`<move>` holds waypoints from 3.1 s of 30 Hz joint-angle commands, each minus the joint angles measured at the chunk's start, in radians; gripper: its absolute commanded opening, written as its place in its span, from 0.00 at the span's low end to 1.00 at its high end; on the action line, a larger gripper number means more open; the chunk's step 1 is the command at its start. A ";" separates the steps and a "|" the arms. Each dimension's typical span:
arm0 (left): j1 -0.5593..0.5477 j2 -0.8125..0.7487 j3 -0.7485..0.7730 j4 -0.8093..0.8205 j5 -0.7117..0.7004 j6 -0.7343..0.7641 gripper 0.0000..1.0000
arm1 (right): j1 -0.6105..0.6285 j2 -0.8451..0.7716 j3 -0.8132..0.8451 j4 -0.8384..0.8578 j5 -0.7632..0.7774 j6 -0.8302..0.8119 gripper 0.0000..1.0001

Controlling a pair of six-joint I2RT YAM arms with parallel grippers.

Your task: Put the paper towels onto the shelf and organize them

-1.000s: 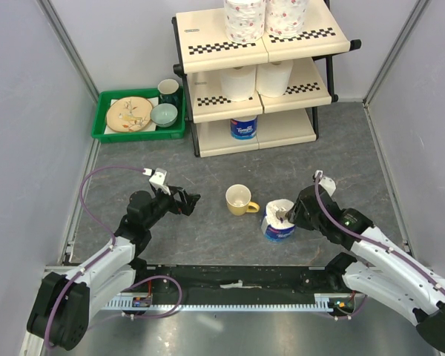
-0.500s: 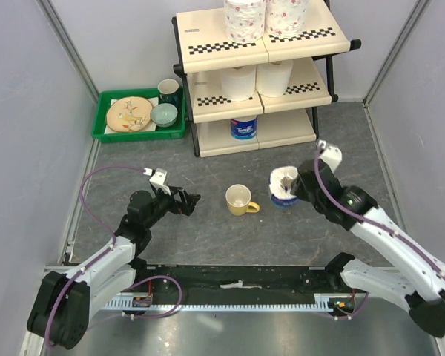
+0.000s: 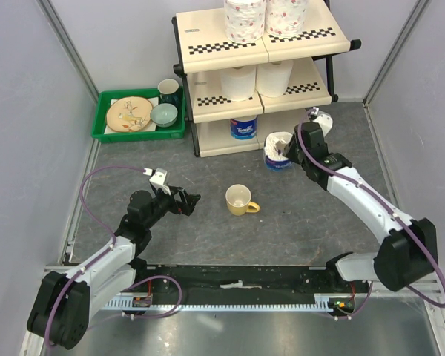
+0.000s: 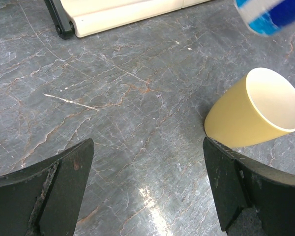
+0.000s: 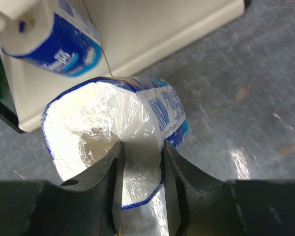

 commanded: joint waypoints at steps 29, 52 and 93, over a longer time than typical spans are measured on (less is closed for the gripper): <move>-0.004 0.004 0.032 0.030 0.026 -0.002 0.99 | -0.076 0.479 0.316 0.465 0.123 0.022 0.19; -0.002 0.008 0.034 0.028 0.022 0.003 0.99 | -0.092 0.583 0.255 0.666 0.110 0.114 0.26; -0.004 0.009 0.036 0.028 0.023 0.006 0.99 | -0.122 0.562 0.149 0.827 -0.088 0.037 0.71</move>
